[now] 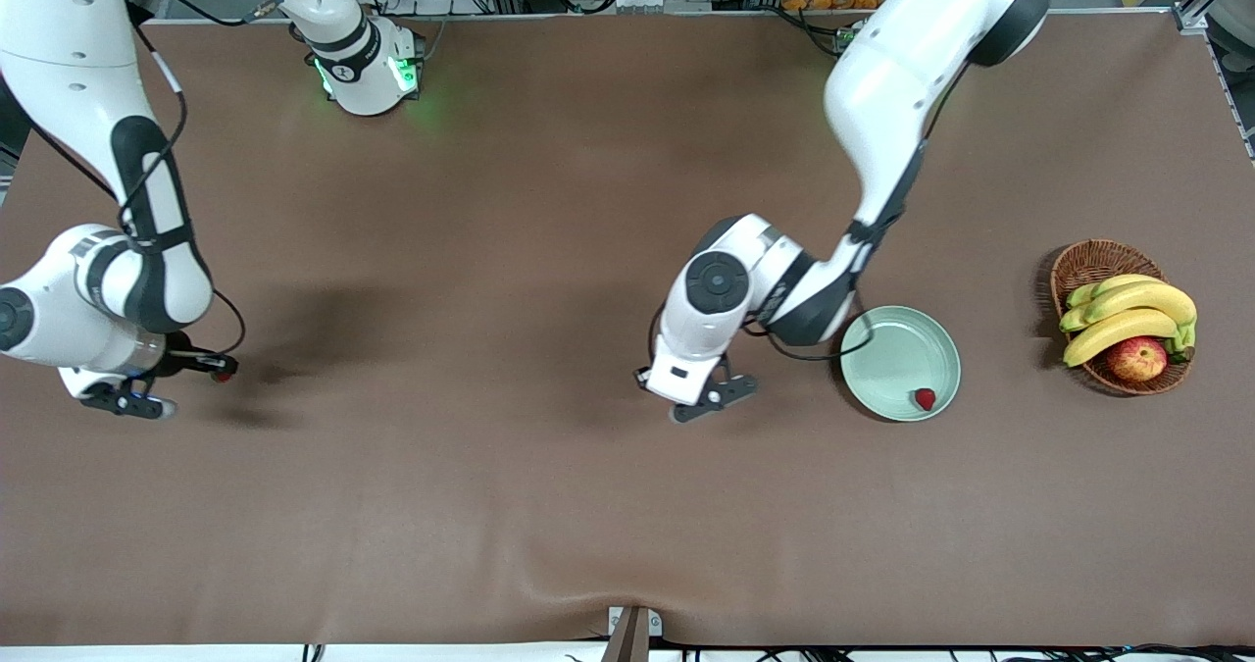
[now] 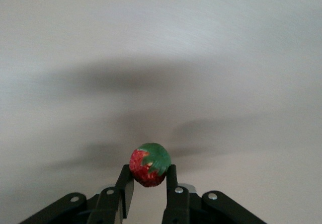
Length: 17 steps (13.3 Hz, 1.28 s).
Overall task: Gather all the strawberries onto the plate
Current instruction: 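Grasp the strawberry with the left gripper while the right gripper grasps another, then lower the second strawberry onto the plate and open the left gripper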
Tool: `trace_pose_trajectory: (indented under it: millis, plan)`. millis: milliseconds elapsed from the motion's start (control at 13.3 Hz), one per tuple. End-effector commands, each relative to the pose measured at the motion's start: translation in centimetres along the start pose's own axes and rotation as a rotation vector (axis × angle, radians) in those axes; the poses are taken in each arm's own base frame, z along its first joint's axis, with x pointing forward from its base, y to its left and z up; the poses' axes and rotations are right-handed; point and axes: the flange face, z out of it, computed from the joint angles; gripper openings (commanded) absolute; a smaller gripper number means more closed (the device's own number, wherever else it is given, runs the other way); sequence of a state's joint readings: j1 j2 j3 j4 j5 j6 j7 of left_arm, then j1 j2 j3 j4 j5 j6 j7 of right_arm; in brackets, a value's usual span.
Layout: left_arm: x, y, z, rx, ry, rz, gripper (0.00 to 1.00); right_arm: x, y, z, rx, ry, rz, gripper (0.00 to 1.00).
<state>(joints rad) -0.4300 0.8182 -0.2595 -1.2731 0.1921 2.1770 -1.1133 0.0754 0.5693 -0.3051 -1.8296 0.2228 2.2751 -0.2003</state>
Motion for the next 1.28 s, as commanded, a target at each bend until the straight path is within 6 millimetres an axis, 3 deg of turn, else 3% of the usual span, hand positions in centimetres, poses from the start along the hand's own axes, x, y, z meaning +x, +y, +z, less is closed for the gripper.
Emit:
trace_pose_trajectory:
  millis: [0, 150, 301, 602, 752, 903, 978, 1053, 1128, 1204]
  plan:
    - [2.7, -3.6, -6.2, 0.071, -0.013, 0.05, 0.0, 0.5, -6.6, -1.9, 0.049, 0.03, -0.102, 0.0]
    - [5.9, -8.2, -7.6, 0.136, -0.049, 0.113, 0.0, 0.4, -11.5, -1.9, 0.073, 0.032, -0.174, 0.0]
    - [8.8, -13.3, -7.0, 0.182, -0.092, 0.179, 0.0, 0.4, -15.8, -2.4, 0.099, 0.041, -0.213, 0.0]
    - [13.1, -25.5, -2.4, 0.253, -0.221, 0.269, 0.0, -2.0, -29.0, -3.7, 0.141, 0.052, -0.132, 0.0]
    - [13.8, -29.8, 0.1, 0.247, -0.25, 0.279, 0.0, -4.3, -35.2, -4.0, 0.141, 0.051, -0.102, 0.0]
    - [13.4, -31.9, 1.9, 0.227, -0.233, 0.272, 0.0, -5.5, -38.8, -4.0, 0.148, 0.048, -0.051, 0.0]
    - [13.2, -32.3, 2.6, 0.215, -0.222, 0.27, 0.06, -6.2, -40.9, -4.0, 0.151, 0.05, -0.028, 0.0]
    - [13.3, -32.4, 3.2, 0.207, -0.214, 0.268, 0.2, -7.0, -43.1, -3.7, 0.153, 0.049, -0.011, 0.0]
    - [13.2, -32.4, 3.8, 0.202, -0.212, 0.269, 0.43, -7.9, -45.4, -3.0, 0.15, 0.044, -0.009, 0.0]
    - [13.3, -32.4, 3.9, 0.196, -0.206, 0.27, 0.94, -9.3, -48.4, -2.2, 0.147, 0.042, -0.005, 0.0]
